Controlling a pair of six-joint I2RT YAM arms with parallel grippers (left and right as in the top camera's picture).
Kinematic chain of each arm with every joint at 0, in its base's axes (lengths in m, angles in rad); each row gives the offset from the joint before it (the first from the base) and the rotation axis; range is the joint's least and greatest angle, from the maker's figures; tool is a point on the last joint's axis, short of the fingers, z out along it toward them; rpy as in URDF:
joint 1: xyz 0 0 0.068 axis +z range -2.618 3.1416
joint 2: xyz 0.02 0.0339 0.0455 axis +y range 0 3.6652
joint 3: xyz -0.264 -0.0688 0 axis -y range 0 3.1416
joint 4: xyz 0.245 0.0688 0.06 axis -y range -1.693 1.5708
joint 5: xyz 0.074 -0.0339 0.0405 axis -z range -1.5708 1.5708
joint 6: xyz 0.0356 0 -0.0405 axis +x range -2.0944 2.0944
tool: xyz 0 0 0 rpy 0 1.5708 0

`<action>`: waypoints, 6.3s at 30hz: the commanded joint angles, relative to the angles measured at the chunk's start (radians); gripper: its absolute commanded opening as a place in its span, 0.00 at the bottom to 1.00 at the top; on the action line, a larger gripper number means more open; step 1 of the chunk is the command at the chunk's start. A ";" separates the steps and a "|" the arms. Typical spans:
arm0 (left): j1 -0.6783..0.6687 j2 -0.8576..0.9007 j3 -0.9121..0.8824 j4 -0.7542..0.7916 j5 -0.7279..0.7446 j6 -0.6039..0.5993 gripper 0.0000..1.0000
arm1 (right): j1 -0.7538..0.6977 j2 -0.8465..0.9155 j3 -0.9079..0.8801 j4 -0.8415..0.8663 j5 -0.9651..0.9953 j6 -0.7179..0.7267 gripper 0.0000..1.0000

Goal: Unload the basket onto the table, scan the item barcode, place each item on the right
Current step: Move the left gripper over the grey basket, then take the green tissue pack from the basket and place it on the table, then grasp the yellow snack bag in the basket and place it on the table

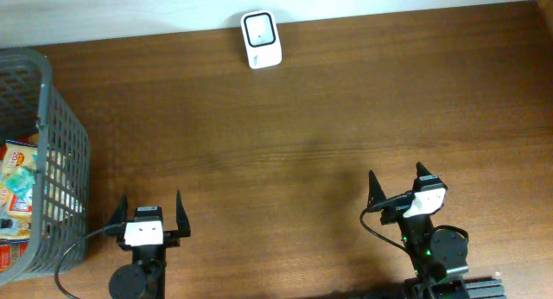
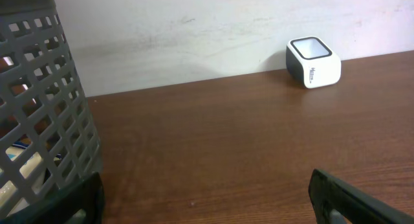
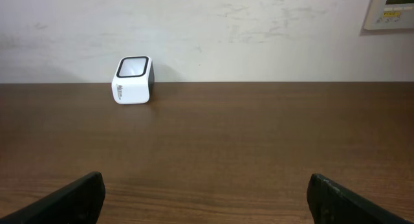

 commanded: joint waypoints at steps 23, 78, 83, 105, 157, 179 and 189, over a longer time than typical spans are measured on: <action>-0.004 -0.004 -0.003 -0.002 -0.047 0.016 0.99 | -0.006 -0.007 -0.008 0.003 0.012 0.004 0.98; 0.708 1.887 1.522 -0.823 -0.089 -0.290 0.43 | -0.006 -0.007 -0.008 0.003 0.012 0.004 0.99; 0.696 1.884 1.612 -0.886 -0.074 -0.291 0.14 | -0.006 -0.007 -0.008 0.003 0.012 0.004 0.98; -0.352 1.957 1.622 -0.938 0.170 -0.431 0.17 | -0.006 -0.007 -0.008 0.003 0.012 0.004 0.98; 0.736 2.179 1.787 -1.010 0.072 0.151 0.57 | -0.006 -0.007 -0.008 0.003 0.012 0.004 0.98; 0.528 1.573 2.283 -1.084 0.364 -0.262 0.00 | -0.006 -0.007 -0.008 0.003 0.012 0.004 0.98; -0.117 1.769 1.711 -1.035 0.263 -0.344 0.00 | -0.006 -0.007 -0.008 0.003 0.012 0.004 0.98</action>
